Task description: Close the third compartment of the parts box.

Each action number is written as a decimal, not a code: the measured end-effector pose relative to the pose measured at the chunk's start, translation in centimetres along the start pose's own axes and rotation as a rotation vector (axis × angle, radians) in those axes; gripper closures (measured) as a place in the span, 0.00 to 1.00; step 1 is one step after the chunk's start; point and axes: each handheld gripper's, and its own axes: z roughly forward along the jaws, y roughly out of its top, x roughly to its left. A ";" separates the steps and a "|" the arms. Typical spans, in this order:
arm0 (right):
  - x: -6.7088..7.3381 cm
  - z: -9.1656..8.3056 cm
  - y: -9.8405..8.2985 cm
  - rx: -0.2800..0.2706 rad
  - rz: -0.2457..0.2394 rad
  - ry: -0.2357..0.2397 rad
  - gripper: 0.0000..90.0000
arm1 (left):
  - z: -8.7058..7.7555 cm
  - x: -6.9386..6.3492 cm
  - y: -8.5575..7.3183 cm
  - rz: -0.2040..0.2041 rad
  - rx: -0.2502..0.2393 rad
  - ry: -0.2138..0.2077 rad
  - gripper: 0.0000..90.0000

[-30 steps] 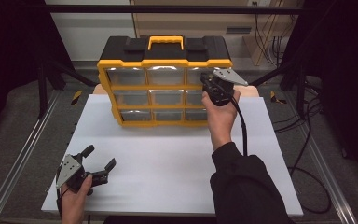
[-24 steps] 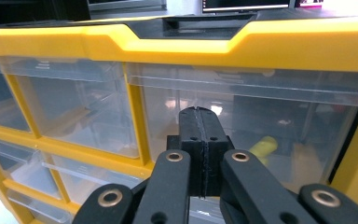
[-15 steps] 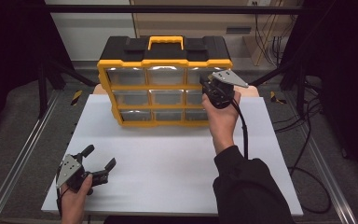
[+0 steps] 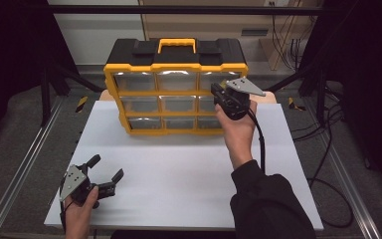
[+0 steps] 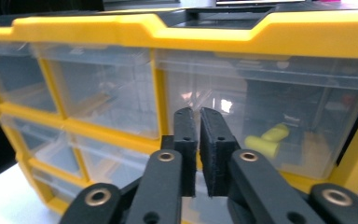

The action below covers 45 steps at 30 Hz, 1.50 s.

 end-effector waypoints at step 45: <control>-1.3 -4.3 1.9 -0.105 -0.112 0.079 0.09 | -0.5 1.1 -0.1 0.005 0.012 0.020 0.01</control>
